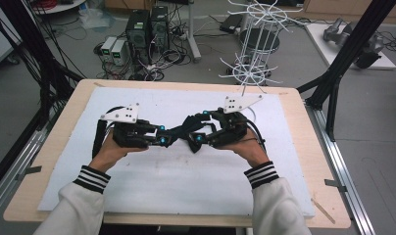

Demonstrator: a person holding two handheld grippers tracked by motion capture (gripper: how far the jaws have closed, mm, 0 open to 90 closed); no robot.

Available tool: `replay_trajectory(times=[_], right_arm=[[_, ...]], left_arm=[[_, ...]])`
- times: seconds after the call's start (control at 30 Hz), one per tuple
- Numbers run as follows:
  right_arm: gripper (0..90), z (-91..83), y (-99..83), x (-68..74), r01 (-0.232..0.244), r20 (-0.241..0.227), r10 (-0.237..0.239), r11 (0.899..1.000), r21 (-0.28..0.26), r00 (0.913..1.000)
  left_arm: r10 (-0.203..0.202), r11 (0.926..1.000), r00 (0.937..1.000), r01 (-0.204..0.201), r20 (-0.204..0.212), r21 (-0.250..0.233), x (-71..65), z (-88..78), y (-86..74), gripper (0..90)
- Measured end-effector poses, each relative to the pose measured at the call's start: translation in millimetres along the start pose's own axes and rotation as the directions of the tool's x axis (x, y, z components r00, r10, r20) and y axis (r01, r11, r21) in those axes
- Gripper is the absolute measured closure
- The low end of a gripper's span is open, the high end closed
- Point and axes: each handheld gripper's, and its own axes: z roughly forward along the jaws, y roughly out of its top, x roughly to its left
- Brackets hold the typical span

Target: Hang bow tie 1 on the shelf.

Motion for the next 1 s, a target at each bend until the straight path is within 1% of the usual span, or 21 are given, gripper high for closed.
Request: replay_trajectory(times=[0.07, 0.17, 0.27, 0.4, 0.47, 0.5, 0.53, 0.57, 0.63, 0.7, 0.77, 0.9, 0.97, 1.0], right_arm=[[36.1, 0.9, 1.7, 1.4, 0.015, 0.003, -0.015, 1.000, 0.004, 0.9999], [37.6, 2.8, 2.1, 2.0, 0.012, -0.004, -0.012, 1.000, 0.014, 0.9999], [45.4, 6.0, 1.8, 1.7, 0.023, -0.020, -0.023, 0.999, 0.025, 0.9995], [50.2, 7.6, 2.1, 1.7, 0.021, -0.033, -0.021, 0.999, 0.027, 0.9992], [56.8, 9.0, 2.6, 1.7, 0.026, -0.039, -0.025, 0.999, 0.035, 0.9989], [66.2, 10.3, 2.8, 2.6, 0.024, -0.044, -0.022, 0.998, 0.050, 0.9988], [66.2, 10.3, 2.8, 2.6, 0.024, -0.044, -0.022, 0.998, 0.050, 0.9988], [68.4, 11.2, 2.9, 2.8, 0.032, -0.041, -0.030, 0.998, 0.051, 0.9987], [75.3, 11.8, 3.1, 3.9, 0.034, -0.048, -0.032, 0.998, 0.046, 0.9984], [76.4, 11.9, 3.3, 5.0, 0.042, -0.047, -0.040, 0.998, 0.043, 0.9981], [77.9, 12.6, 3.7, 6.1, 0.050, -0.046, -0.048, 0.998, 0.042, 0.9978], [78.3, 12.8, 3.7, 6.5, 0.049, -0.042, -0.047, 0.998, 0.043, 0.9980], [78.4, 12.7, 3.7, 6.5, 0.046, -0.041, -0.044, 0.998, 0.042, 0.9982], [78.5, 12.5, 3.9, 6.8, 0.051, -0.034, -0.050, 0.998, 0.042, 0.9982]], left_arm=[[0.003, 1.0000, 1.0000, -0.003, 0.002, 0.003, -0.8, 0.7, 0.0, 77.5], [0.012, 0.9999, 0.9999, -0.012, 0.006, -0.001, -1.8, 0.9, 0.6, 77.6], [0.018, 0.9998, 0.9998, -0.018, 0.005, 0.002, -2.3, 1.0, 0.9, 77.7], [0.016, 0.9999, 0.9999, -0.016, 0.003, 0.005, -2.0, 1.1, 0.5, 77.8], [0.018, 0.9998, 0.9998, -0.018, 0.005, 0.001, -2.0, 1.2, 0.7, 77.8], [0.017, 0.9998, 0.9998, -0.017, 0.005, 0.000, -2.2, 1.4, 0.8, 77.9], [0.018, 0.9998, 0.9998, -0.018, 0.006, 0.003, -2.6, 1.6, 1.0, 77.9], [0.020, 0.9998, 0.9998, -0.020, 0.000, 0.007, -2.6, 1.6, 0.8, 77.9], [0.017, 0.9998, 0.9998, -0.017, -0.006, 0.006, -2.1, 0.4, 0.3, 78.0], [0.014, 0.9999, 0.9999, -0.014, -0.006, 0.001, -1.6, -1.0, 0.2, 78.0], [0.015, 0.9999, 0.9999, -0.015, -0.007, 0.006, -1.6, -2.1, 0.3, 77.9], [0.011, 0.9999, 0.9999, -0.011, -0.014, 0.003, -1.1, -2.3, 0.0, 77.4], [0.011, 0.9999, 0.9998, -0.011, -0.017, -0.001, -0.9, -2.5, 0.1, 76.1], [0.010, 0.9999, 0.9997, -0.010, -0.022, -0.002, -1.0, -2.7, 0.0, 72.6]])
